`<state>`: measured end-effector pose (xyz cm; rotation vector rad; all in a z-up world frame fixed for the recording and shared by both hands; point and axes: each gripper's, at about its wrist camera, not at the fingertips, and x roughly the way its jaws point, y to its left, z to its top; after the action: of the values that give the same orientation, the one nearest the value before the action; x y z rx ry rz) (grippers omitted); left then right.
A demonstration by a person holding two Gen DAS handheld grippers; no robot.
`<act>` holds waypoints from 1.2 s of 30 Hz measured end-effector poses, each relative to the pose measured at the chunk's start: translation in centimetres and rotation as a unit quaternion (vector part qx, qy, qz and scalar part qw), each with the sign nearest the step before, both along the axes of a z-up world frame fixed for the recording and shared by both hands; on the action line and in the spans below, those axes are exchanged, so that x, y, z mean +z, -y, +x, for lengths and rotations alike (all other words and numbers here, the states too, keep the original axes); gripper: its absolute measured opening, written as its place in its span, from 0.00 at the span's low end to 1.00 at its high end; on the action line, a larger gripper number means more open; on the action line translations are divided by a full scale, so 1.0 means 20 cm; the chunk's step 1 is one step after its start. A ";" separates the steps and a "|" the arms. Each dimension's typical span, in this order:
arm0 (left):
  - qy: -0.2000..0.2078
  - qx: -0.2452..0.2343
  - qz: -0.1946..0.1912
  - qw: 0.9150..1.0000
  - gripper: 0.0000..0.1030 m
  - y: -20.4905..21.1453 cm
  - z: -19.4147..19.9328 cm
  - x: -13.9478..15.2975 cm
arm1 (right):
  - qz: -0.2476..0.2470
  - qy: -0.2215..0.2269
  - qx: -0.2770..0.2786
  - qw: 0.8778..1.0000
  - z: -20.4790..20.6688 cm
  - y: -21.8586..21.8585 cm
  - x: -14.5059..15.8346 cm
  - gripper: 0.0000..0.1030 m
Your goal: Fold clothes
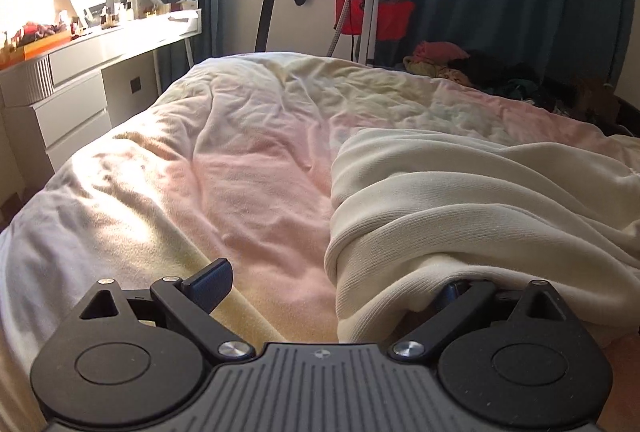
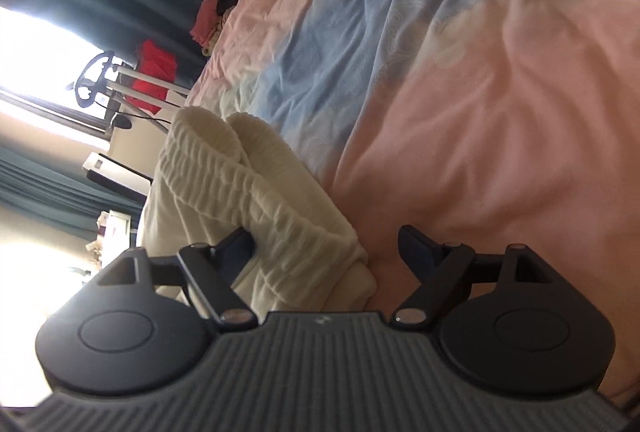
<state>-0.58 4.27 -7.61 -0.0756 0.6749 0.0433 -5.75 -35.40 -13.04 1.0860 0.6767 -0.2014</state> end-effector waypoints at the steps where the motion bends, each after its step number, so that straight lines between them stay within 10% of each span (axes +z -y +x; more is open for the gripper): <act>1: -0.004 0.002 -0.004 1.000 0.95 -0.01 0.00 0.00 | -0.012 0.006 -0.006 1.000 -0.03 -0.01 0.04 0.80; 10: -0.018 0.004 -0.012 1.000 0.96 0.01 0.02 -0.02 | -0.004 0.138 0.018 0.990 0.02 0.18 0.31 0.81; 14: -0.025 0.009 -0.015 1.000 0.97 0.01 0.04 -0.03 | 0.115 0.137 0.081 0.980 0.29 0.26 0.21 0.80; 23: -0.005 0.007 -0.003 1.000 0.97 0.05 0.04 -0.03 | 0.108 0.125 0.229 0.959 0.72 0.06 0.18 0.76; 28: 0.034 0.021 -0.002 0.999 0.96 0.00 -0.02 0.00 | 0.113 0.182 0.162 0.963 0.78 0.12 0.18 0.75; 33: 0.036 0.036 -0.007 0.999 0.96 -0.02 -0.01 0.00 | 0.013 0.177 0.076 0.981 0.80 0.28 0.13 0.75; 36: 0.030 0.033 -0.004 0.999 0.96 -0.01 -0.01 -0.01 | 0.098 0.138 0.056 0.984 0.82 0.41 -0.08 0.75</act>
<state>-0.76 4.37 -7.76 -0.1064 0.6122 0.1021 10.71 -43.69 -14.63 1.2331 0.5116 0.1143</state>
